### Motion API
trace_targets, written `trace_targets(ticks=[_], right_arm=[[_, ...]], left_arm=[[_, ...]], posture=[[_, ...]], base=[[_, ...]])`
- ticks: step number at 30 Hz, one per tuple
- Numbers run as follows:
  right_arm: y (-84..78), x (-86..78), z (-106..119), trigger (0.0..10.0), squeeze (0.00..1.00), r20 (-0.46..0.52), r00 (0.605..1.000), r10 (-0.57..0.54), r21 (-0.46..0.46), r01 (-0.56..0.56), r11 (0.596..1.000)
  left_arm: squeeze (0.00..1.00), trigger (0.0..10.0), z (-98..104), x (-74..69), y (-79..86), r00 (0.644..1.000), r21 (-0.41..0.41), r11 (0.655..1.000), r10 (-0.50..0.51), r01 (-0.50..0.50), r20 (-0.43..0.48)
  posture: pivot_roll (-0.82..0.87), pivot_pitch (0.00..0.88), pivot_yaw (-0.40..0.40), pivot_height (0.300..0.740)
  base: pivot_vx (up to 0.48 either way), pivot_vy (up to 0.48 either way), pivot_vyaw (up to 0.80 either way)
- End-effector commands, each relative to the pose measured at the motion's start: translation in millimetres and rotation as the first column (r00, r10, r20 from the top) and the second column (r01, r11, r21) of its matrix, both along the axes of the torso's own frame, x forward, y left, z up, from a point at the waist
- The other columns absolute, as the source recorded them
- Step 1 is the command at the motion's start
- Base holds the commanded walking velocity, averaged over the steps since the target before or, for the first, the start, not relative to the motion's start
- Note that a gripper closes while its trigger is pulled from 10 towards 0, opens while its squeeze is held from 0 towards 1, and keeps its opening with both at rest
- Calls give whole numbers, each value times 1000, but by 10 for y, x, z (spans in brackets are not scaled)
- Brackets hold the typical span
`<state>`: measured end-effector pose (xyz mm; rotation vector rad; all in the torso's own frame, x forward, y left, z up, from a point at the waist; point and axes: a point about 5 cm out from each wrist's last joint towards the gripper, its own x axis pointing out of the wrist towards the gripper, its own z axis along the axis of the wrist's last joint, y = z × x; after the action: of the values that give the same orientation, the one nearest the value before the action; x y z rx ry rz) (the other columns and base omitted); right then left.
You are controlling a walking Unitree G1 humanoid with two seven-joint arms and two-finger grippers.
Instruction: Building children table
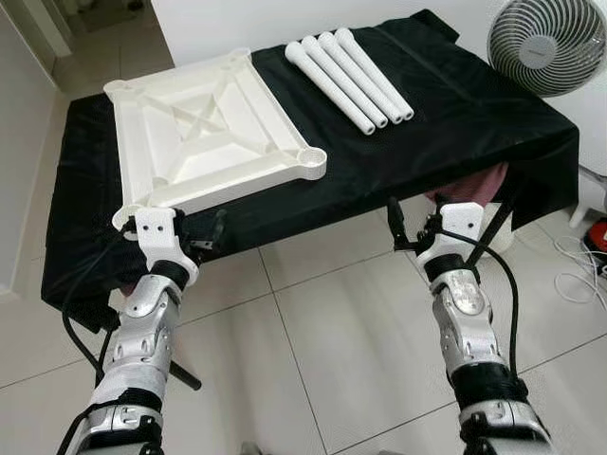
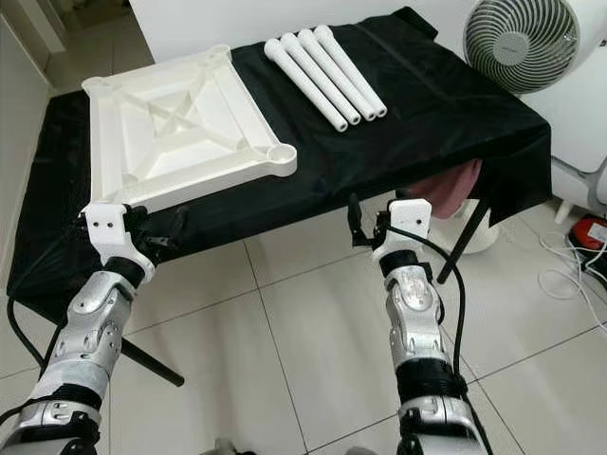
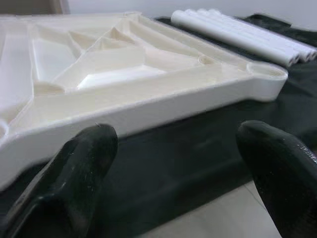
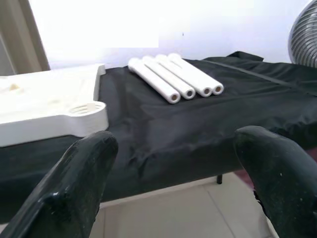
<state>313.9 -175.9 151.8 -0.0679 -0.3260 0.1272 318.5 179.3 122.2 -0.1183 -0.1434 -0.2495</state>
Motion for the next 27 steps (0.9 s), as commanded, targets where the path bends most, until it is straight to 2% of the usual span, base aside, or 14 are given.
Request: trace_targets(ticks=[1, 6, 13, 19, 20, 27], right_arm=[[54, -9, 62, 10000, 0, 14, 999, 30, 17, -31, 999], [53, 2, 98, 10000, 0, 18, 999, 46, -43, -45, 998], [78, 23, 85, 10000, 0, -23, 997, 70, -10, -70, 998], [115, -5, 107, 10000, 0, -13, 997, 77, -5, -77, 997], [119, -9, 113, 10000, 0, -6, 997, 76, -22, -76, 997], [150, 20, 238, 10000, 0, 45, 996, 78, -15, -78, 997]], left_arm=[[0, 10000, -20, -24, -14, 1000, 15, 1000, 14, -14, -3], [0, 10000, 43, -8, -31, 1000, 17, 999, 29, -29, 13], [0, 10000, 98, -14, -31, 999, 52, 998, 34, -35, 20], [0, 10000, 160, -27, -37, 999, 48, 998, 28, -29, 34], [0, 10000, 205, -20, -35, 998, 47, 998, 31, -34, 51], [0, 10000, 418, 77, -49, 993, 39, 998, 34, -38, 114]], posture=[[-72, 20, 78, 740], [-61, 6, 60, 740], [-37, 3, 49, 740], [-33, 2, 43, 740], [-27, 0, 21, 740], [-51, 0, 37, 740]], base=[[0, 0, 0], [0, 0, 0], [0, 0, 0], [0, 0, 0], [0, 0, 0], [0, 0, 0]])
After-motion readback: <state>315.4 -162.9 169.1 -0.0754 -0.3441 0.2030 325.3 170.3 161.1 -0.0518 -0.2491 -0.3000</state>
